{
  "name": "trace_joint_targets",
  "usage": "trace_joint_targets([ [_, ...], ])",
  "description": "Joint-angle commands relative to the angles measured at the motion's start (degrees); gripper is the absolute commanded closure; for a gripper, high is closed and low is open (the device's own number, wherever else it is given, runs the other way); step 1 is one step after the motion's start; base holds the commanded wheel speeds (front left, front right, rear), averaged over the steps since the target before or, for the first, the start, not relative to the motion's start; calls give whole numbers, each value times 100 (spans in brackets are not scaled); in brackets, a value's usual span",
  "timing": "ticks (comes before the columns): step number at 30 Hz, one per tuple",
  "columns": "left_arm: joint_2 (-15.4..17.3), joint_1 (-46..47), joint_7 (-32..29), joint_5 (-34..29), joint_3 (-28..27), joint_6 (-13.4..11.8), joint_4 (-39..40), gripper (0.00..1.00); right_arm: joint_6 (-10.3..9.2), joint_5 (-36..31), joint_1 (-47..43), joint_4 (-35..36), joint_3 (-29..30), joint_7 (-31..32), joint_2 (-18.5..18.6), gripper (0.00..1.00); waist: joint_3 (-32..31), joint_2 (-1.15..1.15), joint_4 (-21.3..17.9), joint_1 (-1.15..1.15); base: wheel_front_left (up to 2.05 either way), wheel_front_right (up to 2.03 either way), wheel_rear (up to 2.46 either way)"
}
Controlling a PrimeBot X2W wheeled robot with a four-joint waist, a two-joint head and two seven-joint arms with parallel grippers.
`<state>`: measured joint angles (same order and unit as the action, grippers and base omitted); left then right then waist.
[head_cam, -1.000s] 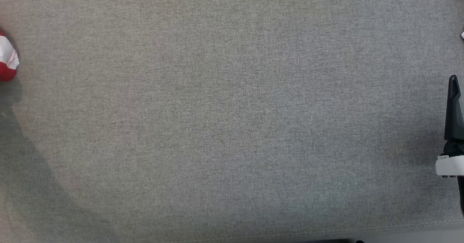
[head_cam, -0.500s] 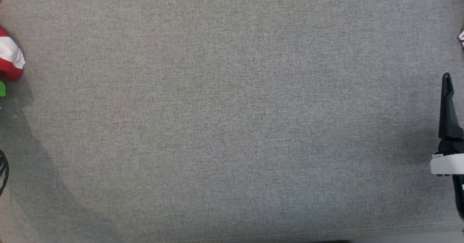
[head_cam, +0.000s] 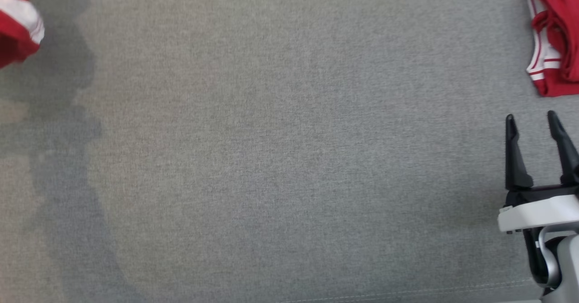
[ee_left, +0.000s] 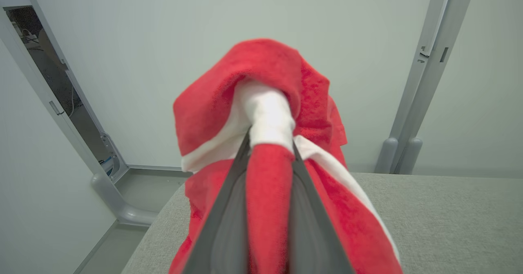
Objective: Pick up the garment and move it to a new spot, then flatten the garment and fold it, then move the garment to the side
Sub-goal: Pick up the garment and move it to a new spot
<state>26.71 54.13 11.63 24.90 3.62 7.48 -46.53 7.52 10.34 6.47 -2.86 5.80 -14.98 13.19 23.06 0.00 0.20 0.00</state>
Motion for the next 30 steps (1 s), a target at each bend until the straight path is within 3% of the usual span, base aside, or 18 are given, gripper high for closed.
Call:
trace_joint_targets([
  [1,27,51,40,-45,53,1,196,100,-6,32,54,-52,-45,-20,-54,0,-356,0,-187,0,0,0,0],
  [10,-64,95,-286,-46,613,2,1729,100,-6,131,33,-190,-205,-21,-405,0,-729,0,-782,0,0,0,0],
  [17,-598,128,-632,-86,1143,-14,2550,100,-6,159,131,-244,-379,-21,-705,0,-665,0,-1218,0,0,0,0],
  [22,-967,-131,-668,-40,1454,-30,2647,100,-6,214,242,-310,-514,-22,-843,0,-583,0,-1422,0,0,0,0],
  [30,-1457,-940,-305,-41,1866,-86,2150,100,-6,268,269,-368,-635,-21,-976,0,-572,0,-1627,0,0,0,0],
])
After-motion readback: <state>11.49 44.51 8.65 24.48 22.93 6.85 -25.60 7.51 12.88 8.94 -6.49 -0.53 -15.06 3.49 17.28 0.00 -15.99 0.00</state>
